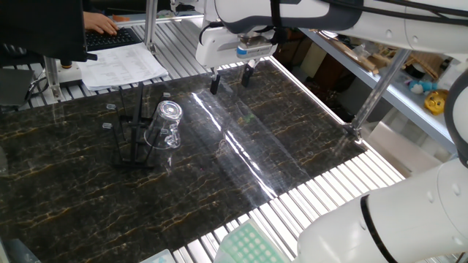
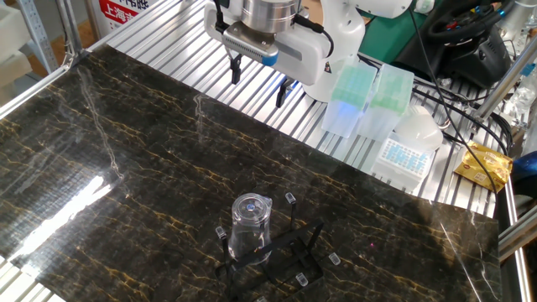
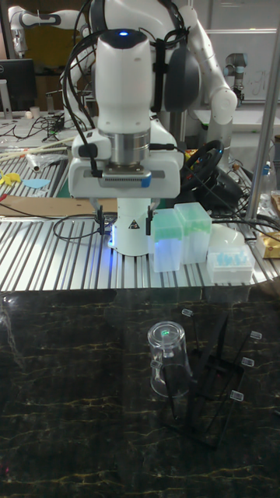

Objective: Put the cup on the cup rack

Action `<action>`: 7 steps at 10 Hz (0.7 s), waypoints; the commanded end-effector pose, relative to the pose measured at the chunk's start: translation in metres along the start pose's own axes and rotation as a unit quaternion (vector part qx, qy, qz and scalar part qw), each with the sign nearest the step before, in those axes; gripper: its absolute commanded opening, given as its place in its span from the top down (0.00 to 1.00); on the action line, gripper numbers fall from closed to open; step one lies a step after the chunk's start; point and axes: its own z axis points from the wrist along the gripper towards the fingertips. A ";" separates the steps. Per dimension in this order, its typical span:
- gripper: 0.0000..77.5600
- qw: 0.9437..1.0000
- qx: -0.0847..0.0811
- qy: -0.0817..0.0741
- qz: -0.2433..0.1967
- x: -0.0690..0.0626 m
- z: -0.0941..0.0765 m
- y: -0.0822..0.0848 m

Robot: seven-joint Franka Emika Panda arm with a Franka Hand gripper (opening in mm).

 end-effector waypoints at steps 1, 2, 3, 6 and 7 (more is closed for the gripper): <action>0.00 1.000 -0.002 0.003 -0.002 0.000 -0.001 0.000; 0.00 1.000 -0.004 0.007 -0.004 -0.001 -0.001 0.000; 0.00 1.000 -0.007 0.011 -0.007 -0.001 -0.001 0.001; 0.00 1.000 -0.008 0.021 -0.015 -0.001 0.000 0.001; 0.00 1.000 -0.009 0.024 -0.017 -0.001 0.000 0.001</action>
